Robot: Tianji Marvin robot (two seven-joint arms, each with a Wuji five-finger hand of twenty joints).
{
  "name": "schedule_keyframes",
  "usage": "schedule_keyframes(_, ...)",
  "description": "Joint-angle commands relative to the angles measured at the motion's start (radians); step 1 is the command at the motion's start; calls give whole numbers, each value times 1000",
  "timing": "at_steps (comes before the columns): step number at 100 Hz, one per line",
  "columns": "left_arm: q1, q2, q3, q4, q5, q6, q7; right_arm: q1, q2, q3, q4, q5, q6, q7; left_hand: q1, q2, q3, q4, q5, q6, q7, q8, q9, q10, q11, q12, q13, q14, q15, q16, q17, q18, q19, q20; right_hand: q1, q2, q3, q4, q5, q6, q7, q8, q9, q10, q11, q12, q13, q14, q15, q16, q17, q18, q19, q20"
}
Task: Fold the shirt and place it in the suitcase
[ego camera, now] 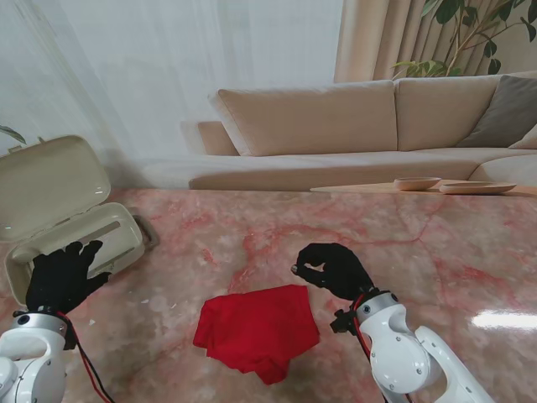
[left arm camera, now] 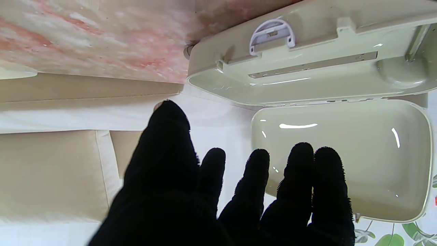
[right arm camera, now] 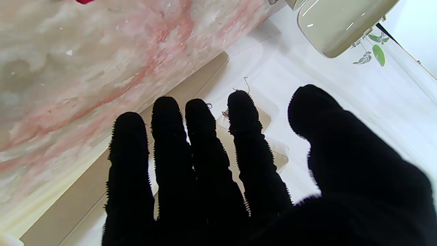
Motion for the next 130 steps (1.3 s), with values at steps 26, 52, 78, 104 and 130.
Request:
schedule_keyframes(26, -33, 2, -9, 87, -37, -14, 17, 8, -1, -20, 25, 19, 15, 27, 122, -45, 16, 26, -49, 14, 81, -5, -58, 8, 60, 1, -14, -22, 72, 33, 17, -34, 60, -19, -19, -12, 14, -14, 12, -24, 27, -9, 7, -23, 8, -2, -7, -25, 5, -32, -2, -30, -10, 16)
schedule_keyframes(52, -63, 10, -3, 134, -45, -18, -33, 16, 0, -34, 38, 30, 20, 36, 107, -54, 12, 25, -39, 23, 99, -9, -62, 9, 60, -3, -19, -22, 71, 31, 10, -33, 59, -28, -16, -12, 13, -14, 11, -22, 35, -14, 8, -21, 11, -1, -6, -20, 8, -31, -3, -28, -10, 15)
schedule_keyframes(78, -103, 17, 13, 189, -54, -10, -62, 20, 2, -42, 43, 37, 25, 46, 118, -55, 19, 26, -14, 50, 111, -12, -41, -11, 75, 4, -1, -35, 86, 42, 14, -36, 69, -27, -16, -14, 14, -13, 13, -23, 40, -19, 12, -20, 14, 0, -2, -20, 11, -30, -2, -26, -7, 15)
schedule_keyframes(104, -141, 21, 29, 243, -66, -6, -72, 21, 3, -48, 42, 44, 33, 56, 123, -59, 32, 24, 50, 74, 177, 13, -13, -20, 106, 23, 31, -46, 117, 76, 26, -36, 95, -19, -19, -15, 17, -14, 15, -25, 44, -22, 15, -22, 14, -1, 0, -21, 14, -29, -1, -26, -4, 14)
schedule_keyframes(130, -156, 25, 43, 268, -59, 4, -83, 21, 4, -52, 40, 50, 41, 64, 78, -93, 184, 19, 62, 64, 247, 30, 1, -12, 117, 40, 79, -62, 169, 157, 54, -8, 150, 131, -20, -14, 20, -15, 12, -27, 47, -24, 14, -23, 14, -1, 0, -22, 14, -29, -1, -28, -4, 12)
